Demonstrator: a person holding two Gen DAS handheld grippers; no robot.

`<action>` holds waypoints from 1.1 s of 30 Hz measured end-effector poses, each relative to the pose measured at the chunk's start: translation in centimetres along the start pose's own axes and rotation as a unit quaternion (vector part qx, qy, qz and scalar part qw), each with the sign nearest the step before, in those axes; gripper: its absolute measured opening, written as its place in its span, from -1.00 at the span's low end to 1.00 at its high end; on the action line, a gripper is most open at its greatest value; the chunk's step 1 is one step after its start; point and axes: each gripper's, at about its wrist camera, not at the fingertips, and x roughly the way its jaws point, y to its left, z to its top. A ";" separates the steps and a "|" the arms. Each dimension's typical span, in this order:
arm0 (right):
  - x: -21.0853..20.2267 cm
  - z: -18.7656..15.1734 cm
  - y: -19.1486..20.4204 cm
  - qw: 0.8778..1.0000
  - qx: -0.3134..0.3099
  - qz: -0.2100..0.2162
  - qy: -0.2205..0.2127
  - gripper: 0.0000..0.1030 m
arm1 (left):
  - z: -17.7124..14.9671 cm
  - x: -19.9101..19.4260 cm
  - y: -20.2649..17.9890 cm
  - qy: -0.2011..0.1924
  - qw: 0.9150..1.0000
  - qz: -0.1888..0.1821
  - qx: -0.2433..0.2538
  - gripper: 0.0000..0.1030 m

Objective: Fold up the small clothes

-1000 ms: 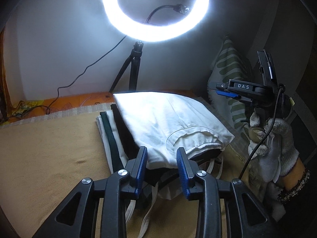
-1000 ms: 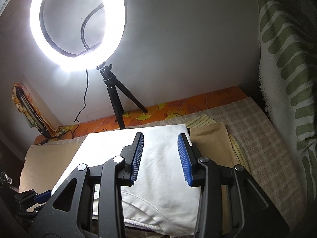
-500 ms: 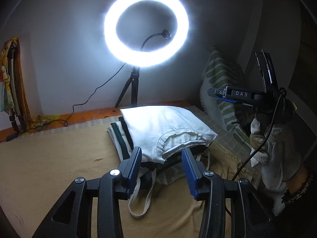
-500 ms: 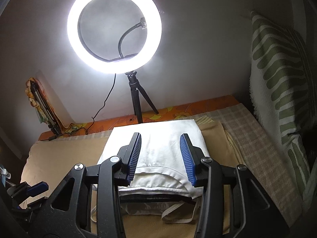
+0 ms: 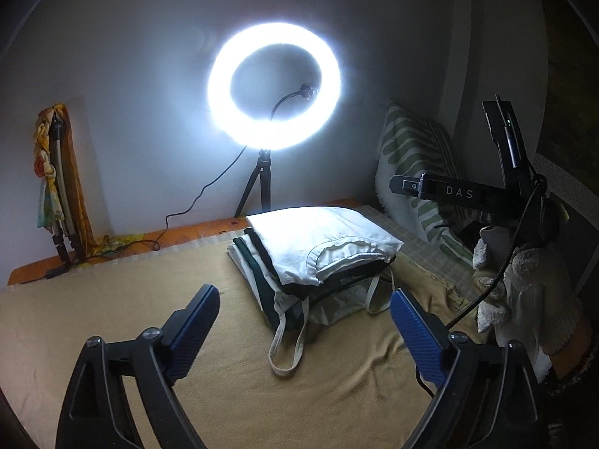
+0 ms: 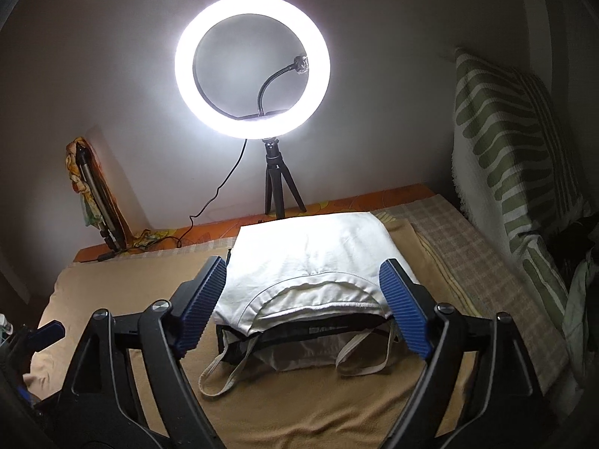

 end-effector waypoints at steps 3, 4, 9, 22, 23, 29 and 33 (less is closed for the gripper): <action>-0.8 -1.1 0.4 1.000 0.005 -0.009 0.000 0.69 | -0.7 -1.0 -0.2 -0.007 1.000 0.005 0.012 0.98; -1.0 -1.5 0.6 1.000 0.005 -0.011 0.001 0.70 | -1.1 -1.2 -0.2 -0.009 1.000 0.008 0.017 0.99; -1.6 -3.2 1.1 1.000 0.013 -0.022 -0.017 1.00 | -2.5 -1.7 -0.1 -0.003 1.000 0.006 0.011 0.99; -0.4 -5.3 -0.5 0.998 0.055 -0.027 -0.003 1.00 | -4.8 -1.3 -1.6 0.001 0.995 0.063 0.075 0.99; -0.4 -5.3 -0.5 0.998 0.057 -0.028 -0.004 1.00 | -5.0 -1.2 -1.7 -0.001 0.995 0.067 0.080 0.99; 0.2 -5.6 -0.1 0.998 0.048 -0.032 -0.002 1.00 | -5.4 -1.0 -1.6 0.005 0.994 0.077 0.083 0.99; 0.4 -6.1 0.4 0.999 0.035 -0.038 0.002 1.00 | -5.6 -1.0 -1.0 0.009 0.994 0.084 0.076 0.99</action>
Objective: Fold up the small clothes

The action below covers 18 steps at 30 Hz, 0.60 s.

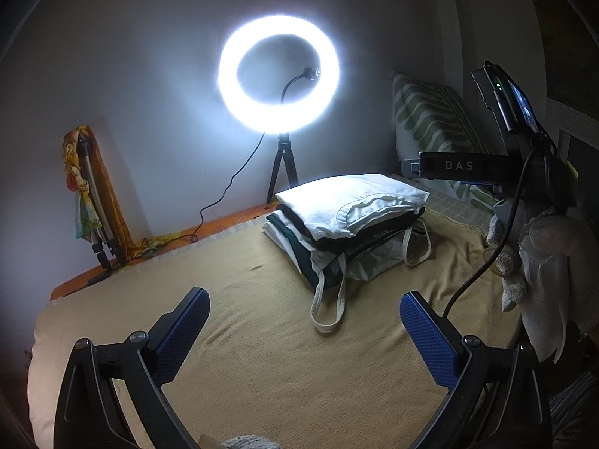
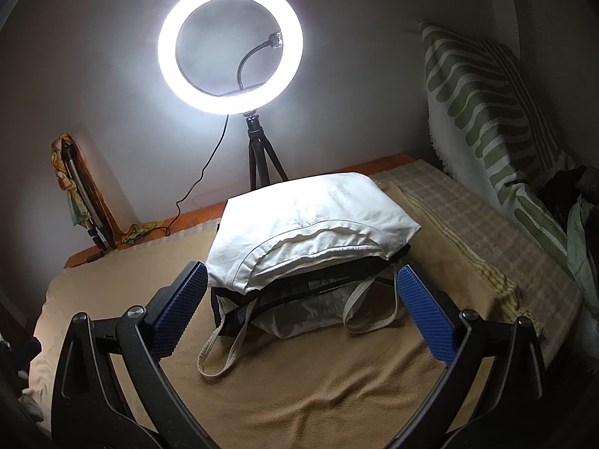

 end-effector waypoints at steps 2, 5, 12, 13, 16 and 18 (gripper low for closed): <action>0.1 -0.2 0.0 1.000 -0.005 -0.004 0.002 1.00 | -0.1 0.1 0.2 0.003 1.000 0.004 -0.003 0.99; 0.2 -0.3 -0.1 1.000 -0.005 -0.006 0.002 1.00 | -0.1 0.1 0.3 0.006 1.000 0.007 -0.005 0.99; 0.5 -0.5 -0.7 1.000 0.008 -0.009 0.007 1.00 | -0.1 0.1 0.1 0.007 1.000 0.010 0.000 0.99; 0.5 -0.6 -0.7 1.000 0.007 -0.011 0.007 1.00 | -0.1 0.1 0.0 0.008 1.000 0.011 0.000 0.99; 0.6 -0.6 -0.9 1.000 0.006 -0.014 0.006 1.00 | -0.1 0.1 0.0 0.008 1.000 0.010 0.000 0.99; 0.6 -0.6 -1.0 1.000 0.007 -0.015 0.006 1.00 | -0.1 0.1 0.1 0.007 1.000 0.010 0.000 0.99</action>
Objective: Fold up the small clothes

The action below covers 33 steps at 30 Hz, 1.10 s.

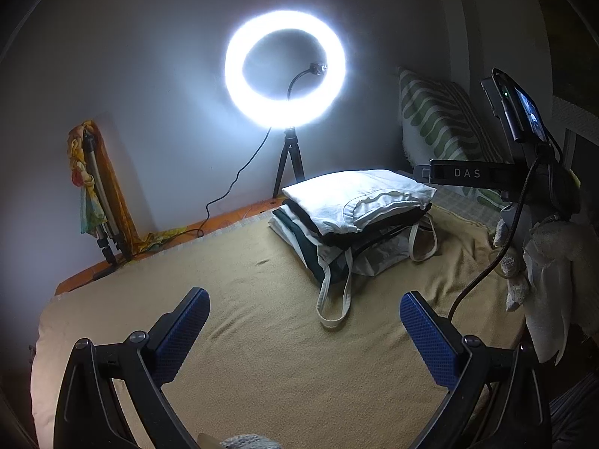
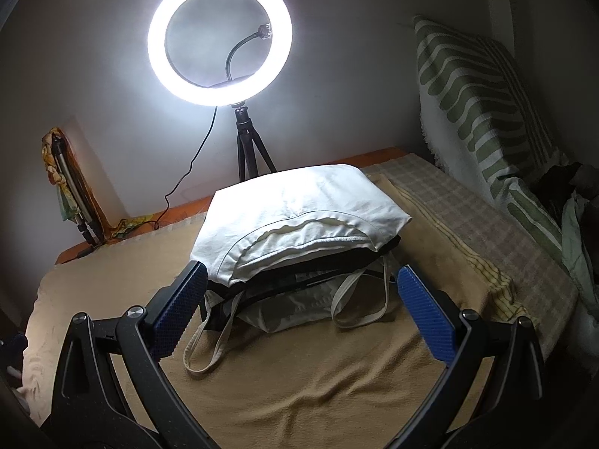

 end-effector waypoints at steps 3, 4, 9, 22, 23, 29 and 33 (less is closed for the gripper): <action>0.1 0.0 0.0 1.000 0.001 0.000 0.001 1.00 | 0.0 0.0 0.0 0.000 1.000 0.000 0.001 0.99; 0.1 0.0 0.0 1.000 0.001 0.000 0.001 1.00 | 0.0 0.0 0.0 0.000 1.000 0.000 0.001 0.99; 0.1 -0.1 0.1 1.000 -0.001 0.001 0.002 1.00 | 0.0 0.0 -0.1 0.001 1.000 -0.001 0.000 0.99; 0.6 -0.1 0.5 1.000 -0.009 0.006 0.004 1.00 | 0.0 0.0 -0.1 0.001 1.000 0.000 0.001 0.99; 0.6 -0.1 0.5 1.000 -0.008 0.007 0.004 1.00 | 0.0 0.0 -0.1 0.001 1.000 0.000 0.001 0.99; 0.7 -0.2 0.6 1.000 -0.006 0.007 0.005 1.00 | -0.1 -0.1 -0.1 0.002 1.000 0.001 0.001 0.99; 0.7 -0.3 0.6 1.000 -0.006 0.007 0.007 1.00 | -0.1 -0.1 0.0 0.001 1.000 0.001 -0.001 0.99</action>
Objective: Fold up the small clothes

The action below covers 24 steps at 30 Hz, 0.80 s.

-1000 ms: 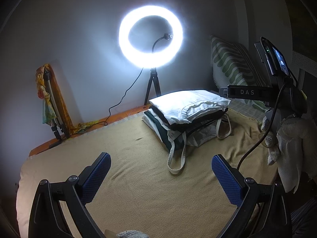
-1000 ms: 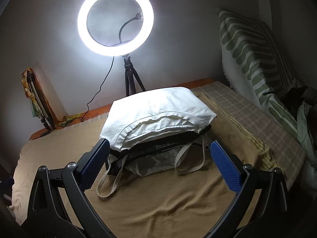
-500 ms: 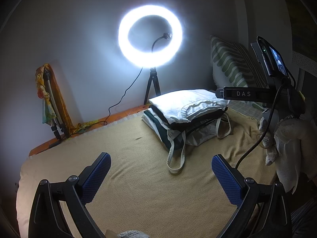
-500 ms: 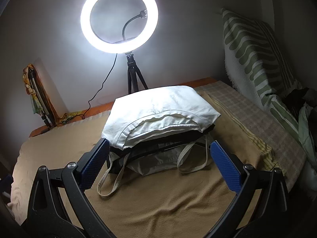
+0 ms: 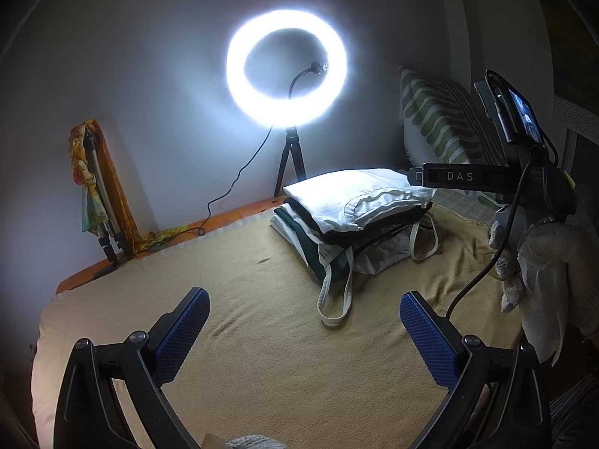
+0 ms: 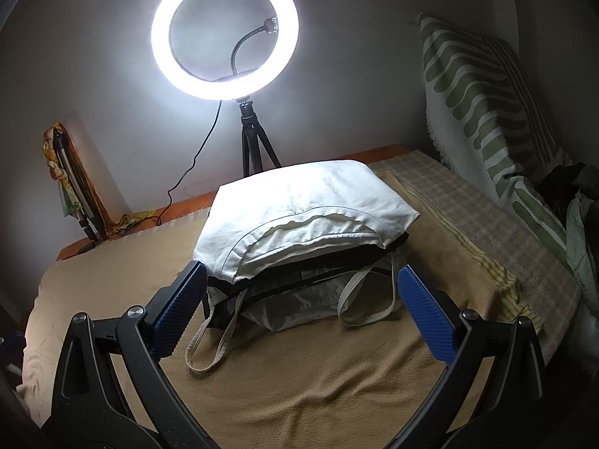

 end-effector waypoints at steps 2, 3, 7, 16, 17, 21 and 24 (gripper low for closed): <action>0.1 0.0 0.0 1.000 0.000 0.001 0.000 1.00 | 0.0 0.0 0.0 0.000 1.000 0.000 -0.001 0.99; 0.1 0.0 0.1 1.000 -0.001 0.001 0.001 1.00 | 0.0 0.0 0.0 0.000 1.000 0.001 -0.002 0.99; 0.1 -0.1 0.2 1.000 -0.002 0.001 0.001 1.00 | 0.0 -0.1 0.0 0.001 1.000 0.001 -0.002 0.99; 0.1 -0.2 0.2 1.000 -0.002 0.000 0.002 1.00 | -0.1 -0.3 0.0 -0.002 1.000 0.008 -0.003 0.99; 0.1 -0.3 0.3 1.000 -0.002 0.001 0.002 1.00 | -0.2 -0.2 0.0 -0.002 1.000 0.007 -0.001 0.99; 0.1 -0.3 0.3 1.000 -0.002 0.002 0.003 1.00 | -0.2 -0.1 0.0 -0.002 1.000 0.006 -0.001 0.99; 0.0 -0.3 0.3 1.000 -0.003 0.002 0.003 1.00 | -0.1 -0.1 0.0 -0.003 1.000 0.003 -0.003 0.99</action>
